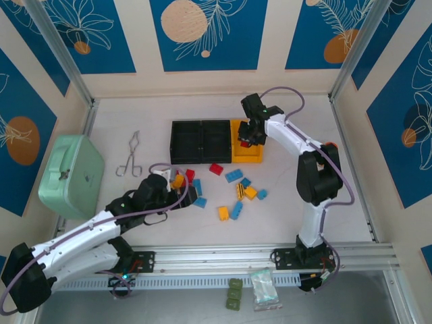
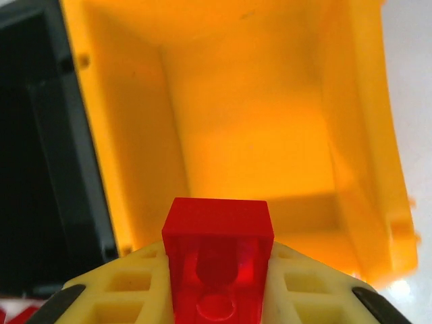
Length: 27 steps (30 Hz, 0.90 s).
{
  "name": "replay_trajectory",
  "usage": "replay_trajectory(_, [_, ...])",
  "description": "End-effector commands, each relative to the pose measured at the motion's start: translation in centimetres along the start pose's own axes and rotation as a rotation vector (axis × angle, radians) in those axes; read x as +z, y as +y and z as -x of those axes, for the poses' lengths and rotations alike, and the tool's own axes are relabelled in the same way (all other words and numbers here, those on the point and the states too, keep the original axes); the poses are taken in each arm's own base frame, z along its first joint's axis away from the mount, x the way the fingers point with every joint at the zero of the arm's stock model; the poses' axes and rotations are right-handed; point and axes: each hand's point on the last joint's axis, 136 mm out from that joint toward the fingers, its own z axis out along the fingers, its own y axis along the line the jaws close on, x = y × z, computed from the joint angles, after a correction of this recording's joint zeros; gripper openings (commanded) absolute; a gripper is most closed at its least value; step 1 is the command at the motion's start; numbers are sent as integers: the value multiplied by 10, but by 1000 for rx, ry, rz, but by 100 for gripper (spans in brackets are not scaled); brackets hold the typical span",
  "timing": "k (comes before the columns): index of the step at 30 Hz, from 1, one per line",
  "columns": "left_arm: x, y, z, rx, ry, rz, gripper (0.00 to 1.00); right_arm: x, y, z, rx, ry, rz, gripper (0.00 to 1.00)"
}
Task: Sort the legos into containers by color
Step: Place the lego in the container, then pick up the lego from the bottom-center of the table.
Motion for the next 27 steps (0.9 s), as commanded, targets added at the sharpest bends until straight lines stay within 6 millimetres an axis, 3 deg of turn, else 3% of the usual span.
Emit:
replay_trajectory(1, [-7, -1, 2, -1, -15, 15, 76, 12, -4, 0, -4, 56, -24, 28])
replay_trajectory(7, [-7, 4, -1, -17, -17, 16, 76, 31, -2, 1, 0, 92, -32, 32])
replay_trajectory(12, [-8, 6, -3, -21, -15, 17, 76, 24, 2, 3, -2, 85, -34, 39])
replay_trajectory(21, [-15, 9, -2, -25, -29, 28, 77, -33, 11, 10, -22, -5, 28, 50])
replay_trajectory(27, [-19, 17, -3, -17, -32, 66, 77, -83, 11, -14, -55, -58, 134, 50])
